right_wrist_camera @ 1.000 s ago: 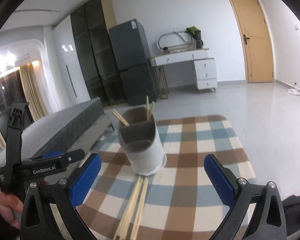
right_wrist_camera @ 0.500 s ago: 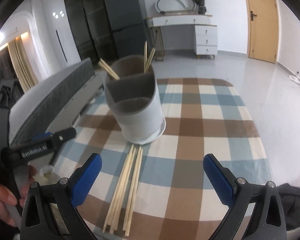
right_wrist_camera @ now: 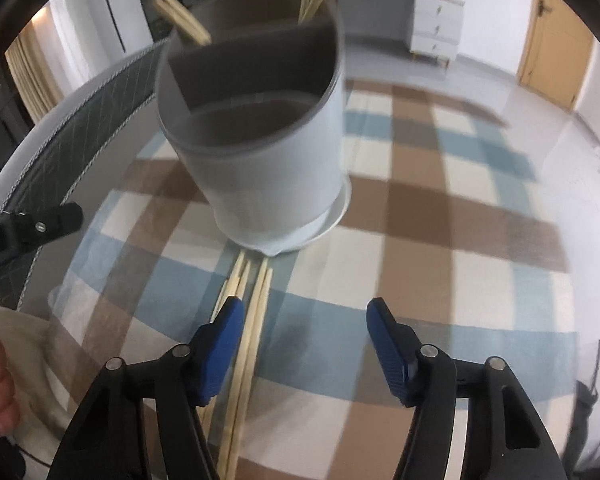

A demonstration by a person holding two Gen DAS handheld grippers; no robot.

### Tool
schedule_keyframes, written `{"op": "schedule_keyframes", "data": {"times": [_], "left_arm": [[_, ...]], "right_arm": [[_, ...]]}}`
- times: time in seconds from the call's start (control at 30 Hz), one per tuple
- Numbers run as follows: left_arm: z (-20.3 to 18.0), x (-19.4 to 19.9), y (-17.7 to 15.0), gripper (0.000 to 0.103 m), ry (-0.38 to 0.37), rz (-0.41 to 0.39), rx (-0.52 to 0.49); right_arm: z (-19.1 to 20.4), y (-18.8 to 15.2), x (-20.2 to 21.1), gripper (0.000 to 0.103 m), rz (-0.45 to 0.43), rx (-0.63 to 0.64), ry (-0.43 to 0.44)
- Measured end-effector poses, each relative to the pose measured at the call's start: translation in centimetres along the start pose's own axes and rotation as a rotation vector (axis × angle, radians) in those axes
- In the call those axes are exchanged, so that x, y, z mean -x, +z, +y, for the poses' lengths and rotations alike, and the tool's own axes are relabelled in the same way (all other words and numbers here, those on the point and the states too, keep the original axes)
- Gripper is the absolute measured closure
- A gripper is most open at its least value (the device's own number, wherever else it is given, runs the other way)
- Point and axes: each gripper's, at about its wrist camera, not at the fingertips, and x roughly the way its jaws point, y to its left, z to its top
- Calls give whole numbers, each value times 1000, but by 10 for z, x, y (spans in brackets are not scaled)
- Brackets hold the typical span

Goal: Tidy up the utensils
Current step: 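Lower both tools toward the chopstick pile beside the holder, then close the left and right tools on one wooden chopstick each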

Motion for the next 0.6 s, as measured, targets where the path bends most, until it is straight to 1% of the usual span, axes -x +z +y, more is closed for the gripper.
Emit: {"op": "schedule_keyframes", "data": {"times": [0.03,0.07,0.13,0.23,0.3,0.43,0.5,0.53,0.57,0.6], "left_arm": [[2,-2,0,15,-3,12,14],[3,-3,1,15,-8,18,22],[4,-2,2,15,-10,19,31],[5,-1,3,15,-14,19,37],[7,-2,4,15,-16,24,47],[9,-3,7,15,-25,35,64],[10,-2,8,15,-27,31,69],[10,-1,8,15,-31,31,72],[10,-1,8,15,-34,31,74],[10,-1,8,15,-35,31,74]], "right_arm": [[0,1,-9,44,29,-4,-2],[0,2,-16,54,50,-5,5],[2,4,-25,63,76,-4,20],[7,3,-35,65,100,12,-1],[10,2,-35,66,100,19,5],[16,-3,-33,66,105,32,-12],[17,-6,-31,66,108,39,-31],[19,-7,-31,67,114,51,-53],[23,-7,-34,70,131,68,-73],[25,-7,-32,72,126,83,-84]]}}
